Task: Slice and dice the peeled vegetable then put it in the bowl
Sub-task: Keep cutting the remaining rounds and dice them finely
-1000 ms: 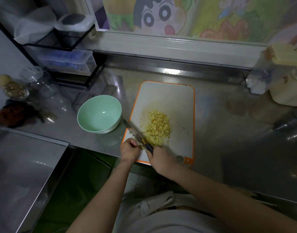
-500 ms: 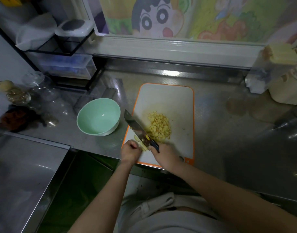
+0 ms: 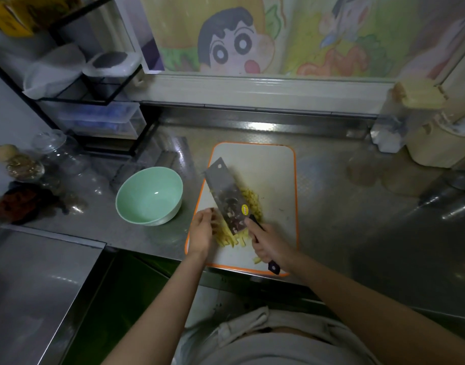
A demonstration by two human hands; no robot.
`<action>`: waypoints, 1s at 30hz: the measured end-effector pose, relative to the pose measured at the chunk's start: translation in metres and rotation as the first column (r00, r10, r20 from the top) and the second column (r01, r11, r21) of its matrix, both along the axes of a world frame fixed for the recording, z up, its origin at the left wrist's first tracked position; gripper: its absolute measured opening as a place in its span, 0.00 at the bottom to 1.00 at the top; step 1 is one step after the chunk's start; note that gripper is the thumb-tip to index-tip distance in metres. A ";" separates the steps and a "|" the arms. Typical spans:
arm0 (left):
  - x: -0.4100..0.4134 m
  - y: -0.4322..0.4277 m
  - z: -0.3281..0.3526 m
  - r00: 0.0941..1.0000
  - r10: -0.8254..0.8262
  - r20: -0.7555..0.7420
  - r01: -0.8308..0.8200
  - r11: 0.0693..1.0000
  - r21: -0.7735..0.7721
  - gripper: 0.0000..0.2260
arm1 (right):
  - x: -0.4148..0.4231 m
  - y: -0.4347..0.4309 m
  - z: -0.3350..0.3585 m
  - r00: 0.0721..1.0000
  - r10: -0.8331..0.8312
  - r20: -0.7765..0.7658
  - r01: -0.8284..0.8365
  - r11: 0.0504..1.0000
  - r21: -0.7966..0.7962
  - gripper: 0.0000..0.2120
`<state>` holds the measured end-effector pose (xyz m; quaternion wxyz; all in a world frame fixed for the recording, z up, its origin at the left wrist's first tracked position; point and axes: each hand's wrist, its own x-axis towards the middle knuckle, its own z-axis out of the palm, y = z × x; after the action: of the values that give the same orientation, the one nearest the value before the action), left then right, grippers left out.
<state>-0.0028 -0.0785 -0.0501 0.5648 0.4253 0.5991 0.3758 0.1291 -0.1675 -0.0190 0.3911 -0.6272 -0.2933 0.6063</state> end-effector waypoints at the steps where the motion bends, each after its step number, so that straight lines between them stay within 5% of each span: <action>1: 0.001 -0.001 0.006 0.998 0.047 -0.028 -0.046 0.997 0.055 0.09 | 0.001 -0.001 -0.002 0.996 0.005 0.094 -0.009 0.999 0.042 0.20; 4: -0.002 -0.001 0.021 0.965 0.216 -0.152 -0.162 0.938 0.307 0.04 | 0.007 -0.006 -0.003 0.890 0.043 0.454 -0.131 0.978 0.164 0.20; 7: -0.005 0.002 0.045 0.950 0.291 -0.115 -0.191 0.831 0.523 0.03 | 0.015 -0.007 -0.001 0.693 0.112 0.712 -0.322 0.932 0.167 0.14; 12: -0.010 0.018 0.068 0.935 0.212 -0.286 0.056 0.706 0.706 0.05 | 0.023 -0.007 -0.005 0.500 0.097 0.861 -0.427 0.892 0.147 0.14; 15: -0.011 0.027 0.064 0.809 -0.079 -0.583 0.483 0.655 0.581 0.11 | 0.027 -0.008 -0.010 0.421 0.065 0.905 -0.479 0.863 0.161 0.15; 18: -0.012 0.030 0.049 0.483 -0.408 -0.775 0.833 0.486 0.263 0.25 | 0.028 -0.009 -0.014 0.362 0.038 0.931 -0.531 0.829 0.173 0.16; 20: -0.012 0.028 0.042 0.344 -0.490 -0.801 0.906 0.398 0.146 0.27 | 0.028 -0.011 -0.012 0.332 0.041 0.942 -0.555 0.816 0.161 0.16; 25: -0.008 0.029 0.035 0.400 -0.566 -0.721 0.881 0.453 0.132 0.15 | 0.026 -0.016 -0.011 0.317 0.073 0.946 -0.559 0.820 0.124 0.16; 30: -0.003 0.030 0.040 0.347 -0.609 -0.714 0.883 0.468 0.030 0.10 | 0.027 -0.020 -0.013 0.320 0.116 0.940 -0.583 0.806 0.099 0.16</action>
<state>-0.0063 -0.0489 -0.0102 0.3403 0.8604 0.3788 0.0211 0.1565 -0.1875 -0.0319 0.1490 -0.6673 -0.7119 0.1606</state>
